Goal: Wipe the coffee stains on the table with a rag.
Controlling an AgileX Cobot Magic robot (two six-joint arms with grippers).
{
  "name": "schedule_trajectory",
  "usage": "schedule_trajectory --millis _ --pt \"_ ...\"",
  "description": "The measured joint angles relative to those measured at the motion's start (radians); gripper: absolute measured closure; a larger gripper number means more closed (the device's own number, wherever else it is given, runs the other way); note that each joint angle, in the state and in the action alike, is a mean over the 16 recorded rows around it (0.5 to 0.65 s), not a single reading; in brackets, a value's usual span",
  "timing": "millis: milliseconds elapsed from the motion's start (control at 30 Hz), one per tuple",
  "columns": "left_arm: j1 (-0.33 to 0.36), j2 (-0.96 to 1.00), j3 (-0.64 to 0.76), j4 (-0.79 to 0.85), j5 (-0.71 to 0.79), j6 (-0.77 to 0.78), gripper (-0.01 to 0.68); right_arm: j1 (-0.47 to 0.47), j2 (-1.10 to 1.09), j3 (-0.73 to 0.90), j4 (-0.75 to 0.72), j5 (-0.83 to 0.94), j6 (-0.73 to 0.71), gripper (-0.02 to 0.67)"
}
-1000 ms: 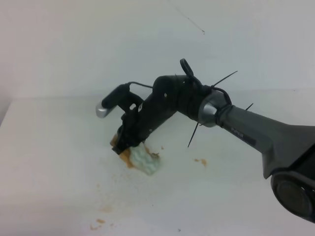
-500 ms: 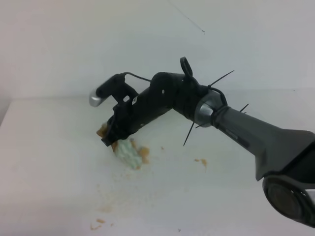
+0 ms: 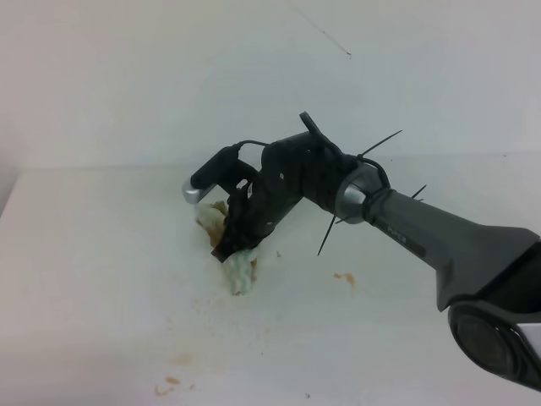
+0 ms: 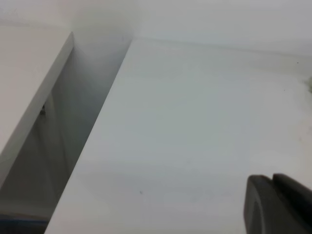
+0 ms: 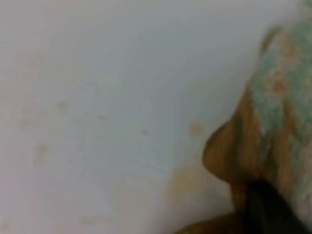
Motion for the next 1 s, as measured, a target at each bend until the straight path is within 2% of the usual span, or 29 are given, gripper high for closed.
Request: schedule_trajectory --millis 133,267,733,1000 --pt "0.000 0.000 0.000 0.000 0.000 0.000 0.675 -0.003 0.000 0.000 -0.107 0.015 0.090 0.648" --pt "0.000 0.000 0.000 0.000 0.000 0.000 0.675 -0.003 0.000 0.000 -0.141 0.022 0.141 0.649" --pt "0.000 0.000 0.000 0.000 0.000 0.000 0.675 0.040 0.000 0.000 0.089 0.034 0.065 0.648" --pt "0.000 -0.002 0.002 0.000 -0.001 0.000 0.675 0.043 -0.002 0.000 0.038 0.051 0.085 0.649"
